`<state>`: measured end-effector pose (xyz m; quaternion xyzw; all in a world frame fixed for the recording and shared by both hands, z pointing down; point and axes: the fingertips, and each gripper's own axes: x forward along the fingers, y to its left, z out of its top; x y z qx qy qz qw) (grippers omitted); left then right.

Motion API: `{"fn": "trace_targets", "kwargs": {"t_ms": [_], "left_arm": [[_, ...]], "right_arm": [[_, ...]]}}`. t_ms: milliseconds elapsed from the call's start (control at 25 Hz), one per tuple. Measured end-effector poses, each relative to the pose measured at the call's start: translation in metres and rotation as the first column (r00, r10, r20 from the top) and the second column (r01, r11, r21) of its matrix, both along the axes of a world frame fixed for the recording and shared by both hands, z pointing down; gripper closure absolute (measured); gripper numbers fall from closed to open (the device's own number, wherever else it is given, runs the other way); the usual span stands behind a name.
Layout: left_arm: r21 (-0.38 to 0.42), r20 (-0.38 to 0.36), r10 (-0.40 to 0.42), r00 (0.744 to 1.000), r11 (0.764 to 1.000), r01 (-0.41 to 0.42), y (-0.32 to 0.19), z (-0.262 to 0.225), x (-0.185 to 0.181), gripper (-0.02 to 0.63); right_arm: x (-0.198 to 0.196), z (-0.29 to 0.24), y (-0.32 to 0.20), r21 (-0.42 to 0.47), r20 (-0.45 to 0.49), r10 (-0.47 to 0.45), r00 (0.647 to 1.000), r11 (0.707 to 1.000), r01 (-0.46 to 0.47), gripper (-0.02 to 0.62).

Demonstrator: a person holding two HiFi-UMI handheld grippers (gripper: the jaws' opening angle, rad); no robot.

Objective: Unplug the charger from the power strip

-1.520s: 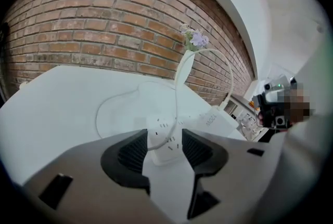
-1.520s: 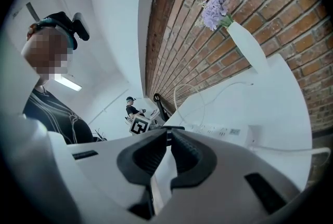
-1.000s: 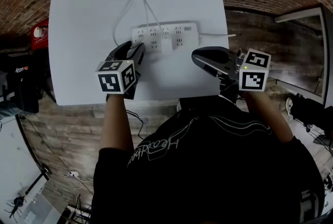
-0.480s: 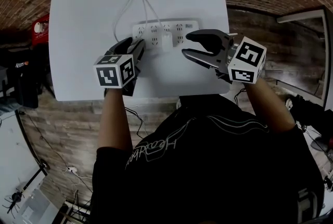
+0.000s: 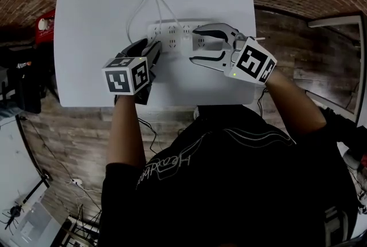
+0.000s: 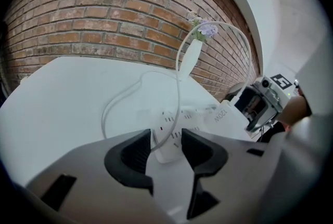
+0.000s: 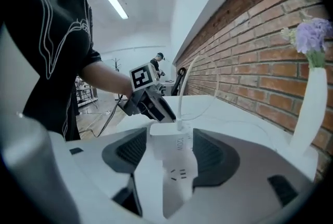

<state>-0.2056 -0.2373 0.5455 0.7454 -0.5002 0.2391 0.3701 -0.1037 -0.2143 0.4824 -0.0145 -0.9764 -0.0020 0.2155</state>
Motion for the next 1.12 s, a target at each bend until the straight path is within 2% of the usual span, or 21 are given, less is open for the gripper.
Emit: {"fn": "trace_targets", "kwargs": {"t_ms": [160, 400, 1120], "left_arm": [[-0.004, 0.007, 0.000, 1.000, 1.000, 0.000, -0.001, -0.001, -0.001, 0.423], [-0.007, 0.004, -0.012, 1.000, 1.000, 0.012, 0.000, 0.000, -0.001, 0.424], [-0.024, -0.016, -0.030, 0.999, 0.999, 0.029, -0.001, 0.001, -0.001, 0.426]], "right_arm": [[-0.012, 0.016, 0.000, 0.043, -0.055, -0.047, 0.997, 0.998, 0.049, 0.359], [-0.024, 0.027, 0.001, 0.057, -0.082, -0.069, 0.994, 0.996, 0.073, 0.357], [-0.025, 0.029, 0.001, 0.078, -0.099, -0.040, 0.994, 0.996, 0.048, 0.351]]}}
